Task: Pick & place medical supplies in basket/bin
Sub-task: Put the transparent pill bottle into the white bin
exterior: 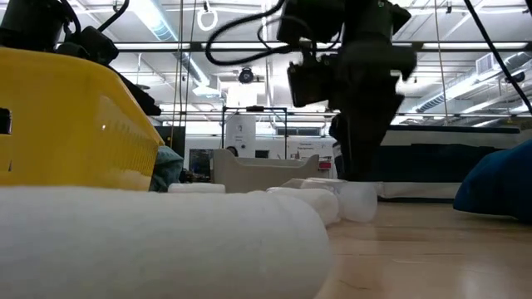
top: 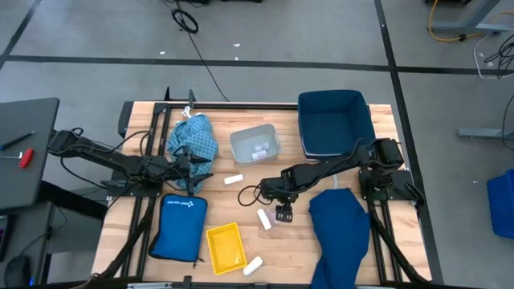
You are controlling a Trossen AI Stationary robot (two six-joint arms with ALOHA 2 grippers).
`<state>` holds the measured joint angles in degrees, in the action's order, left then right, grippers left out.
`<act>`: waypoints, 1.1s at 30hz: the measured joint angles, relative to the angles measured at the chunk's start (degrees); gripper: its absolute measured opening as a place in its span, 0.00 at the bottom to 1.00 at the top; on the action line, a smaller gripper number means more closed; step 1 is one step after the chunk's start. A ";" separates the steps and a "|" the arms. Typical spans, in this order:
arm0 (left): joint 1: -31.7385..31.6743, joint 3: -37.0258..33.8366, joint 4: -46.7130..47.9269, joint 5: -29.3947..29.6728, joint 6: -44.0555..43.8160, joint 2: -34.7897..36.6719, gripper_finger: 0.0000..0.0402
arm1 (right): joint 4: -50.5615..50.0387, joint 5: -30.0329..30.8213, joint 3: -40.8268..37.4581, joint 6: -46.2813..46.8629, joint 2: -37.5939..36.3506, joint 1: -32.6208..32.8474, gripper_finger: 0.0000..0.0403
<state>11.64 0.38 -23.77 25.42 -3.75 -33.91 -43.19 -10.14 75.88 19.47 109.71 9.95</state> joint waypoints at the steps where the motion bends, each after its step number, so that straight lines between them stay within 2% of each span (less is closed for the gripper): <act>1: 0.02 0.00 -0.02 -0.01 -0.03 0.00 0.65 | 1.49 -2.20 0.00 0.77 0.00 0.20 0.63; 6: 0.02 0.01 0.04 -0.26 -0.22 0.00 0.65 | 6.11 -4.69 0.00 3.53 0.00 2.51 0.63; 17: 0.02 0.00 0.02 -1.69 -0.30 0.00 0.65 | 7.02 3.88 0.00 13.36 0.00 4.10 0.63; 26: 0.00 0.01 0.02 -3.04 -0.29 0.00 0.65 | 7.96 7.77 -0.49 19.62 0.00 5.89 0.63; 33: 0.02 0.00 0.04 -3.02 -0.12 0.00 0.65 | 13.09 9.10 -5.20 23.32 0.07 6.98 0.63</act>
<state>11.66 0.37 -23.73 22.39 -3.87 -33.91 -30.10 -1.04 70.67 42.80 109.78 16.93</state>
